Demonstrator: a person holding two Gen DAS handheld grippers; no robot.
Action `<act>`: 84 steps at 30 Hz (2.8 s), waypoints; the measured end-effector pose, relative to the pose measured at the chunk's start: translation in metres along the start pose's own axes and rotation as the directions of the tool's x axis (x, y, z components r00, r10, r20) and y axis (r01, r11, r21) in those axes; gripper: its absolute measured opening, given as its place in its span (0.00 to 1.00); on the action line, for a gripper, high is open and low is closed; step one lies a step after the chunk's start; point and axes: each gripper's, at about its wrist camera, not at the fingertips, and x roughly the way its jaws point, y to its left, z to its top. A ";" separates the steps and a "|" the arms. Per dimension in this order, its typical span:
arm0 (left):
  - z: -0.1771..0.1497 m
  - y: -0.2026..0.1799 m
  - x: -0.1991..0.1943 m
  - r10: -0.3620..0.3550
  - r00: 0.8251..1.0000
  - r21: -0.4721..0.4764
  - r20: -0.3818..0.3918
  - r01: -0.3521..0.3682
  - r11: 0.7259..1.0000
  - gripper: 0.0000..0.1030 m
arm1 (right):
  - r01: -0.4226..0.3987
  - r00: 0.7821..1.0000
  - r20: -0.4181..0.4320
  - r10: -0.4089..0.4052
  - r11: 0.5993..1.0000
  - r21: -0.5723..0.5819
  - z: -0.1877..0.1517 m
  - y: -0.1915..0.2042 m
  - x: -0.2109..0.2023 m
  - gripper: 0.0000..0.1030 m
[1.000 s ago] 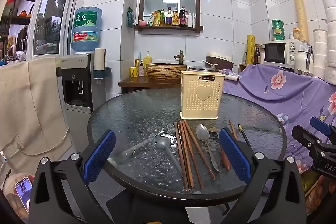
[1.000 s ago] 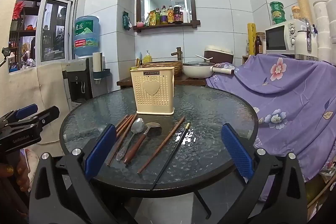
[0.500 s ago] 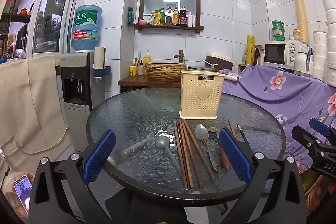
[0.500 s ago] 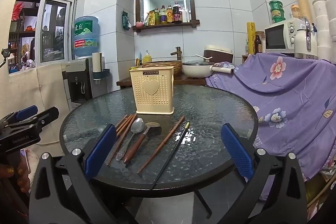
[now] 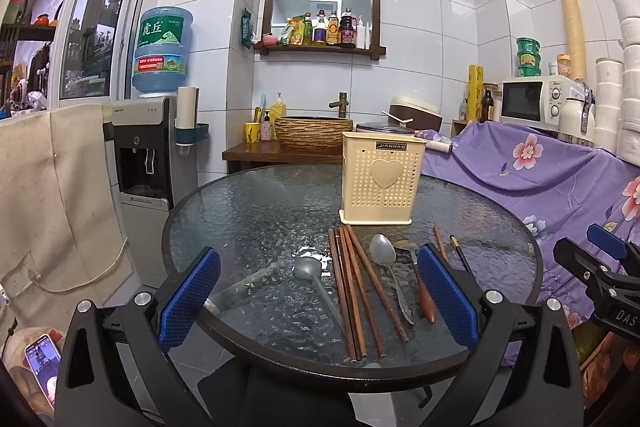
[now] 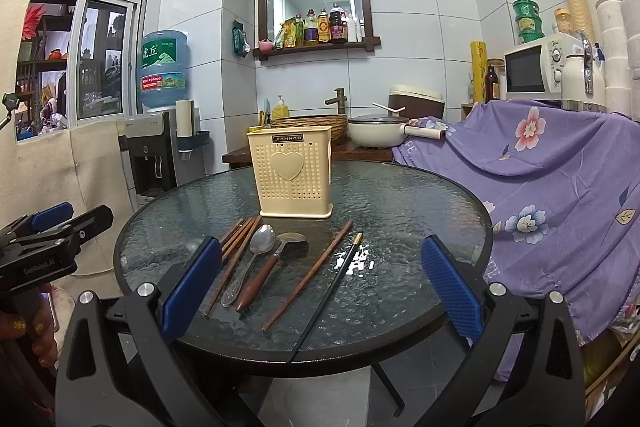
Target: Organize utensils
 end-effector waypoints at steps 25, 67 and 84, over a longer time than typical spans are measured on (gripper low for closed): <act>0.001 0.001 -0.002 0.000 1.000 0.003 0.001 0.000 1.000 0.94 | 0.000 1.000 -0.003 0.000 1.000 0.002 0.000 -0.001 0.001 0.95; -0.005 0.003 0.005 -0.010 1.000 -0.005 -0.026 0.010 1.000 0.94 | 0.000 1.000 -0.018 0.000 1.000 0.000 -0.003 -0.002 0.002 0.95; -0.001 0.028 0.116 0.029 0.913 0.061 -0.407 -0.004 0.998 0.85 | 0.043 0.916 -0.398 -0.059 0.998 -0.049 0.002 -0.024 0.121 0.95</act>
